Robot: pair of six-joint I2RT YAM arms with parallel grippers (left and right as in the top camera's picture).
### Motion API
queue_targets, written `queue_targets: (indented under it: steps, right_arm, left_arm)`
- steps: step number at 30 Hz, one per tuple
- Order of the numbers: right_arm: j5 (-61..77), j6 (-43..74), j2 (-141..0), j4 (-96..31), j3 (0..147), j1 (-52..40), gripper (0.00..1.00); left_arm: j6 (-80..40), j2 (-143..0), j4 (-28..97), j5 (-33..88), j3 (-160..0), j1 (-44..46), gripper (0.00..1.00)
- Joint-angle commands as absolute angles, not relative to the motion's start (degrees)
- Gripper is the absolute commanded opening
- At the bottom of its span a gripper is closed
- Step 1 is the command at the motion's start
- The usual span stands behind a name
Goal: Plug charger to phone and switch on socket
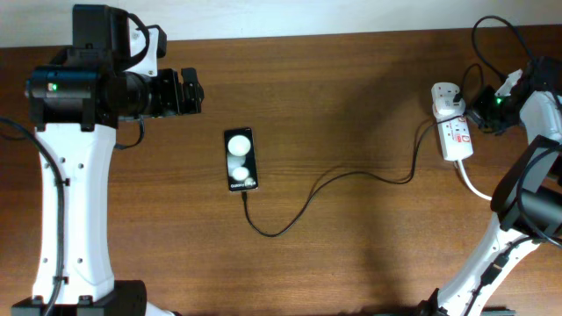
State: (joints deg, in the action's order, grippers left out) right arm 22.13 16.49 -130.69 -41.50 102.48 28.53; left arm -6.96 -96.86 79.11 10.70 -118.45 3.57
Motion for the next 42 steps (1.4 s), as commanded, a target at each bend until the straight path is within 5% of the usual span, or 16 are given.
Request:
queue_targets:
  steps: [1,42]
  right_arm:
    - [22.28,16.38,-131.66,-40.93,101.12,27.68,0.04]
    - [21.82,21.56,-131.66,-45.80,97.27,19.38,0.04]
  left_arm:
    - [-6.83,-95.48,79.00,11.11,-118.89,3.20,0.99]
    - [-6.83,-95.50,79.00,11.11,-118.89,3.20,0.99]
